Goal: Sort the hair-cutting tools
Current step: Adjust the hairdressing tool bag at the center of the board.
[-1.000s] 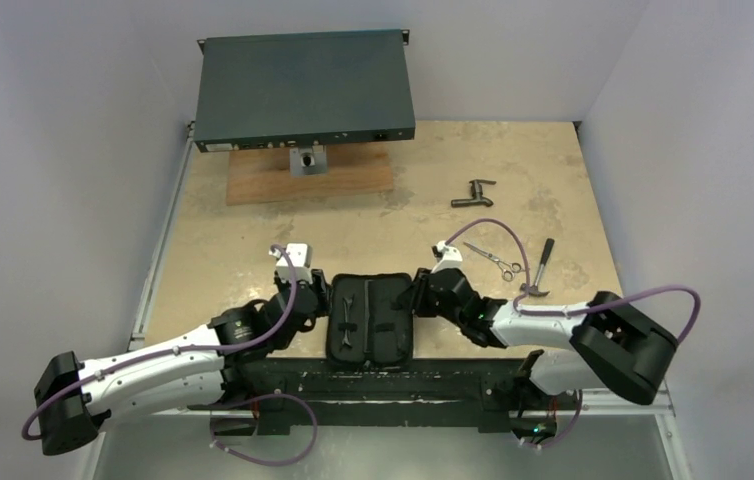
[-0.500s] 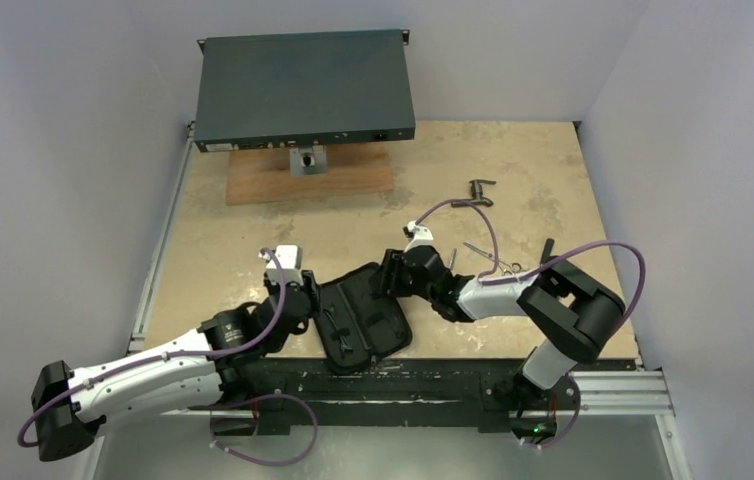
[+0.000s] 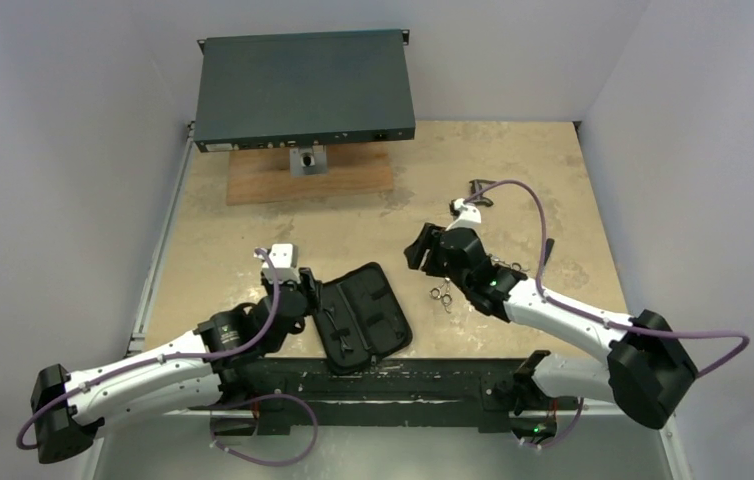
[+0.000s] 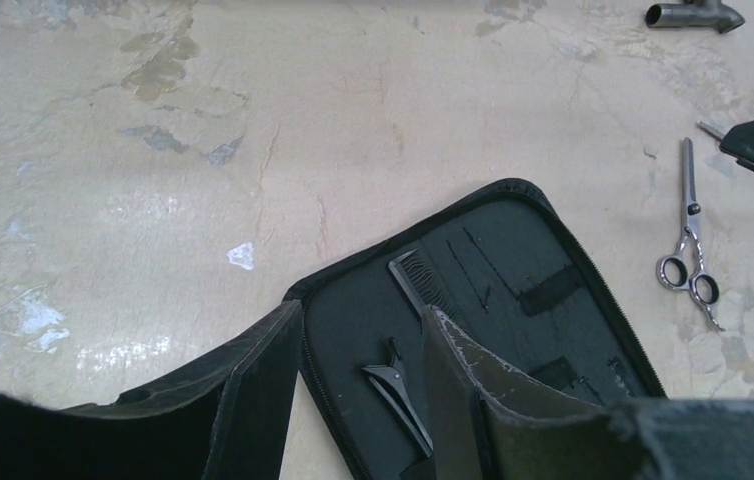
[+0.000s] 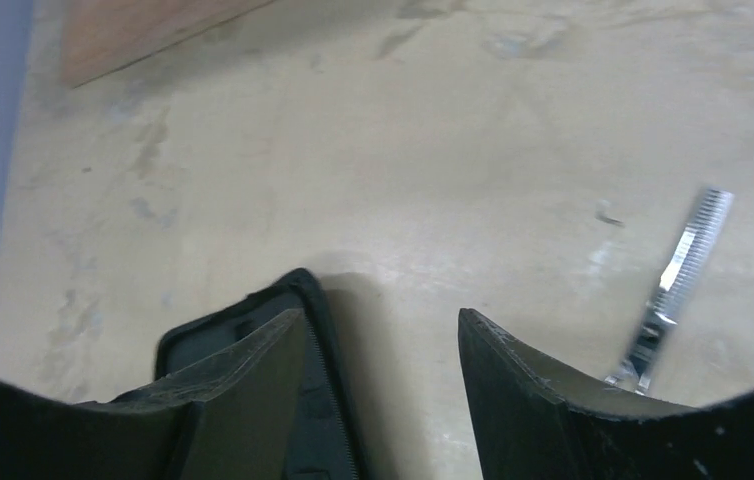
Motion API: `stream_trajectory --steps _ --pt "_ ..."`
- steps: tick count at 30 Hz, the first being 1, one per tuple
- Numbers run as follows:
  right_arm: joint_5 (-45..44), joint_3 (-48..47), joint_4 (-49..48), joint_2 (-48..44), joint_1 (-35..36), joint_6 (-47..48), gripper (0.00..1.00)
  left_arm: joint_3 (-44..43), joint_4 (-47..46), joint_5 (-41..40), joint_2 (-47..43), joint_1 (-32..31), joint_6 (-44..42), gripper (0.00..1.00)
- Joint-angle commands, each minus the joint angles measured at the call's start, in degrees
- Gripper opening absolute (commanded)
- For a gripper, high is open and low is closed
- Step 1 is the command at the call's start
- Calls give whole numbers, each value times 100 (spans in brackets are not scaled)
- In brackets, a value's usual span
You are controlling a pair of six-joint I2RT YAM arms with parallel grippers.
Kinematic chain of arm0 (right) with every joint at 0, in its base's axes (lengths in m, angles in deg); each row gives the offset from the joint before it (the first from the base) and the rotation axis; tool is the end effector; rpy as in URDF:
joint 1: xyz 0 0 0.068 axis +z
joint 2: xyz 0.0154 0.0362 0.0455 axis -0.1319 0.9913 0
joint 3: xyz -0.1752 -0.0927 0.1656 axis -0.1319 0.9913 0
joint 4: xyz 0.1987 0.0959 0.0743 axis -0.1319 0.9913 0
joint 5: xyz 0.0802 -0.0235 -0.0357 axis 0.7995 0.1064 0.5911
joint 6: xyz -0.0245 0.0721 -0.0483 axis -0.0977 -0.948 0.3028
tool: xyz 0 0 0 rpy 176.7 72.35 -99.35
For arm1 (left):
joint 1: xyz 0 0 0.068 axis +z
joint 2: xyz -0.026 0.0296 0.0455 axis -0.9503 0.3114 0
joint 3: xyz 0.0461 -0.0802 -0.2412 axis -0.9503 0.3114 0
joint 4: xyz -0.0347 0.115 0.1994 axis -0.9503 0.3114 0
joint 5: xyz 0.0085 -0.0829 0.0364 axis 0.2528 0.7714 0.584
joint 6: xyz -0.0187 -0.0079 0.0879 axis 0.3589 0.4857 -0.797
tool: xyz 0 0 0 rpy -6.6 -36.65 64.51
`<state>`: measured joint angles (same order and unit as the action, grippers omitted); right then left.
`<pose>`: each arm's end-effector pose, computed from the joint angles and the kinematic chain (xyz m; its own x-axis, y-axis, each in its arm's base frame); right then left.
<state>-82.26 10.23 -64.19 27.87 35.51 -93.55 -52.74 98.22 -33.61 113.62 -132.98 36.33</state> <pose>0.2170 0.1758 0.2054 -0.5902 0.3516 -0.7266 -0.1365 0.8437 0.5192 0.1248 -0.1090 0.2056 -0.4260 -0.2212 -0.8773 0.0733 0.9580 -0.2771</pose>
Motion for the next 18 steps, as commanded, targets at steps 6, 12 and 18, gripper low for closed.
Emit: stream_trajectory --steps 6,12,18 --pt "-962 -156 2059 166 -174 -450 46 155 -979 96 420 13 146 46" --pt "-999 -20 2408 234 -178 -688 46 330 -1412 460 598 13 498 44" --pt "-971 94 2370 292 -154 -752 43 416 -1562 615 738 13 577 44"
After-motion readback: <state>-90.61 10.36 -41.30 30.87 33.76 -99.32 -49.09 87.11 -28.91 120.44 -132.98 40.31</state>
